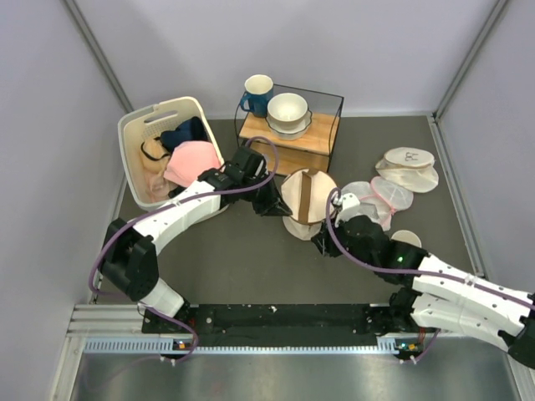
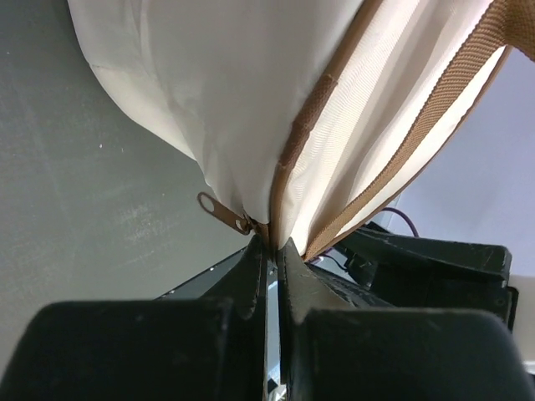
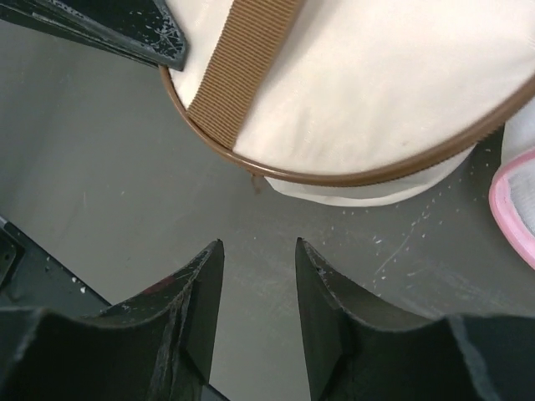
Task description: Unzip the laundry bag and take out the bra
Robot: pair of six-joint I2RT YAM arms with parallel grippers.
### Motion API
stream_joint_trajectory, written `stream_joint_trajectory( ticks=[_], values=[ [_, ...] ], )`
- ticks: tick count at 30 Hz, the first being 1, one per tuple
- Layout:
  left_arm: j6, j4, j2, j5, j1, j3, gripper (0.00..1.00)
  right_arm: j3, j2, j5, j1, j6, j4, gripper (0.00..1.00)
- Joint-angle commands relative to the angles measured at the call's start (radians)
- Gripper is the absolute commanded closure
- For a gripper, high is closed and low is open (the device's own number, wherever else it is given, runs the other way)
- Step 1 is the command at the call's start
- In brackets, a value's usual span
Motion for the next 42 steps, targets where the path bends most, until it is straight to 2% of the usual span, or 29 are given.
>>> stream_joint_trajectory(
  ticks=[1, 4, 8, 15, 18, 19, 24, 30, 33, 37, 41, 42],
  values=[
    [-0.064, 0.007, -0.048, 0.003, 0.004, 0.036, 1.00, 0.051, 0.051, 0.190, 0.082, -0.009, 0.156, 0.59],
    [-0.082, 0.007, -0.056, 0.009, 0.004, 0.045, 1.00, 0.076, 0.093, 0.216, 0.096, -0.021, 0.185, 0.59],
    [-0.084, 0.007, -0.057, 0.015, 0.004, 0.068, 1.00, 0.086, 0.154, 0.230, 0.098, -0.018, 0.225, 0.53],
    [-0.082, 0.008, -0.057, 0.027, 0.004, 0.068, 1.00, 0.077, 0.214, 0.315, 0.098, 0.040, 0.295, 0.61],
    [-0.084, 0.012, -0.056, 0.034, 0.004, 0.067, 1.00, 0.063, 0.217, 0.344, 0.098, 0.068, 0.306, 0.78],
    [-0.085, 0.012, -0.054, 0.034, 0.004, 0.063, 1.00, 0.060, 0.210, 0.356, 0.098, 0.071, 0.306, 1.00],
    [-0.081, 0.019, -0.057, 0.037, 0.012, 0.060, 1.00, 0.028, 0.141, 0.416, 0.084, 0.072, 0.224, 1.00],
    [-0.058, 0.028, -0.050, 0.061, 0.030, 0.065, 1.00, -0.081, -0.062, 0.327, -0.014, 0.089, 0.088, 1.00],
    [-0.035, 0.033, -0.046, 0.057, 0.049, 0.063, 1.00, -0.084, -0.125, 0.310, -0.034, 0.070, 0.012, 1.00],
    [0.025, 0.039, 0.013, 0.072, 0.069, 0.105, 1.00, -0.058, -0.117, 0.200, -0.033, 0.089, -0.001, 1.00],
    [0.083, 0.002, 0.079, 0.008, 0.078, 0.178, 1.00, -0.014, -0.048, 0.094, -0.015, 0.108, 0.063, 1.00],
    [0.092, -0.002, 0.084, -0.003, 0.078, 0.197, 0.87, 0.002, -0.030, 0.075, -0.011, 0.120, 0.067, 1.00]
  ],
)
